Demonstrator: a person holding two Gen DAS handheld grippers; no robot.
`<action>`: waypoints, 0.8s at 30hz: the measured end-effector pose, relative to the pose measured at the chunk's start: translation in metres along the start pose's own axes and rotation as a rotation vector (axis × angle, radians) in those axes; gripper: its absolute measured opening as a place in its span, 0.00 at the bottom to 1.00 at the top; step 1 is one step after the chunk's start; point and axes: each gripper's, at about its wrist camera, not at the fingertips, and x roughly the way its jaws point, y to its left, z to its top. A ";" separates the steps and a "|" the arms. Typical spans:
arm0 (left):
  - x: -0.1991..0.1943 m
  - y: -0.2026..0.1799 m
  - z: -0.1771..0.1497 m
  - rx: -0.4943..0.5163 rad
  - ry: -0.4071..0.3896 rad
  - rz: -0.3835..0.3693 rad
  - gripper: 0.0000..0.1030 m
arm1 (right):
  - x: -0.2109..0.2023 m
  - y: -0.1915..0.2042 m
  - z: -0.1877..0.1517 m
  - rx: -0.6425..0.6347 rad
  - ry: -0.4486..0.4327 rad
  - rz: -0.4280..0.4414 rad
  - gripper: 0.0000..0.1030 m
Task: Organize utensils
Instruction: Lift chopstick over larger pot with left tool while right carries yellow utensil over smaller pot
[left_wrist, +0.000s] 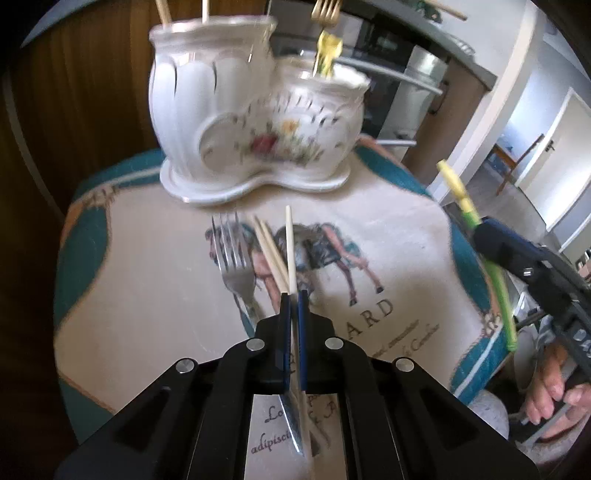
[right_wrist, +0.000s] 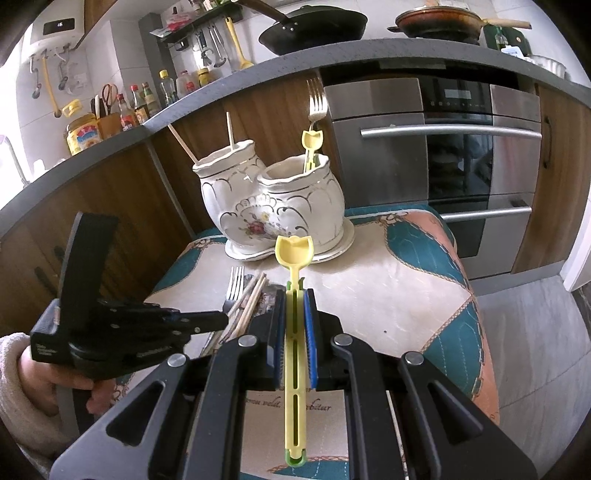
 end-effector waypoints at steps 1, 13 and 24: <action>-0.005 0.001 0.000 0.005 -0.017 0.000 0.04 | 0.000 0.001 0.000 -0.002 -0.002 0.000 0.09; -0.083 0.005 0.041 0.067 -0.368 -0.059 0.04 | 0.000 0.005 0.054 0.001 -0.164 0.089 0.09; -0.106 0.020 0.133 0.068 -0.642 -0.043 0.04 | 0.039 -0.002 0.130 0.044 -0.332 0.178 0.09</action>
